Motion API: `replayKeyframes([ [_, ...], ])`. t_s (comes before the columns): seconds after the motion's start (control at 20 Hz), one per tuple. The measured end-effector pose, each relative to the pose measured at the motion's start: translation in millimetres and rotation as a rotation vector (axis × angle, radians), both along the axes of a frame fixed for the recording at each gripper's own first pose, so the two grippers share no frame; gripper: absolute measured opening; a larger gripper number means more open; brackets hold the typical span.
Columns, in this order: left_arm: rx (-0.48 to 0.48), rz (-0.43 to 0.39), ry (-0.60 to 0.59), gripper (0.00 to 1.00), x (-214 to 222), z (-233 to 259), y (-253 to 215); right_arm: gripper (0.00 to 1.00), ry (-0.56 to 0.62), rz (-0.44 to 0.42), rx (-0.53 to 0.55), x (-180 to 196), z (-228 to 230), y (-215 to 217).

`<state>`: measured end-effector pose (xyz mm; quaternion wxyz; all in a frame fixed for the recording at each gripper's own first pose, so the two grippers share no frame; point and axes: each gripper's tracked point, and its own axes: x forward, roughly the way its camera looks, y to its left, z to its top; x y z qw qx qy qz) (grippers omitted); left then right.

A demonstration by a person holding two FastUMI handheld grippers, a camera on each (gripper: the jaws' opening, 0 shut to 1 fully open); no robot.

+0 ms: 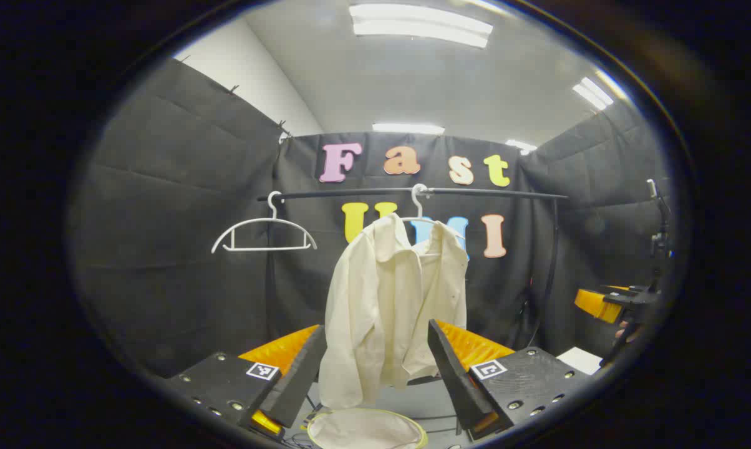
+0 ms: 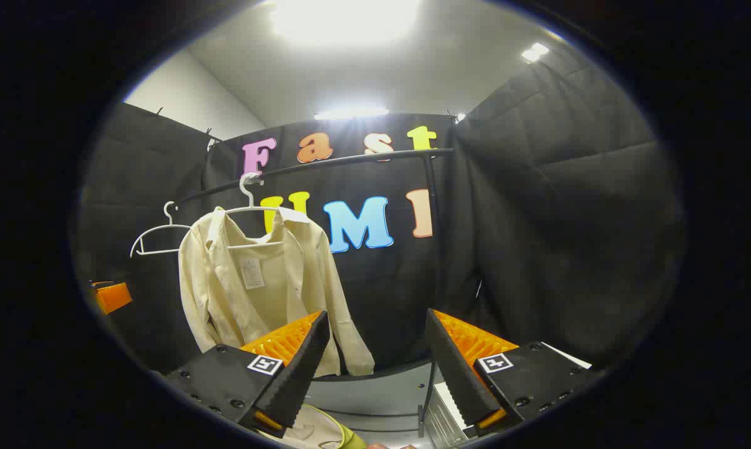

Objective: Grasp the clothes on the hanger with both hands and then place them into the laundry hamper below.

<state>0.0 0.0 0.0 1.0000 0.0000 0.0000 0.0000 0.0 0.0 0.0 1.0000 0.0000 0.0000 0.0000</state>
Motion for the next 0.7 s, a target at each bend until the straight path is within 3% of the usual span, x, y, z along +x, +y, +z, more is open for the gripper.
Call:
replayKeyframes([
  [0.2, -0.012, 0.020, 0.017, 0.95, -5.7, -6.7, 8.2, 0.98, -0.003, 0.030, -0.046, -4.0, -4.3, 14.4],
  [0.7, -0.051, 0.048, 0.054, 0.95, -10.7, -31.9, 18.4, 0.98, 0.061, 0.086, -0.043, 7.7, -16.1, 37.3],
])
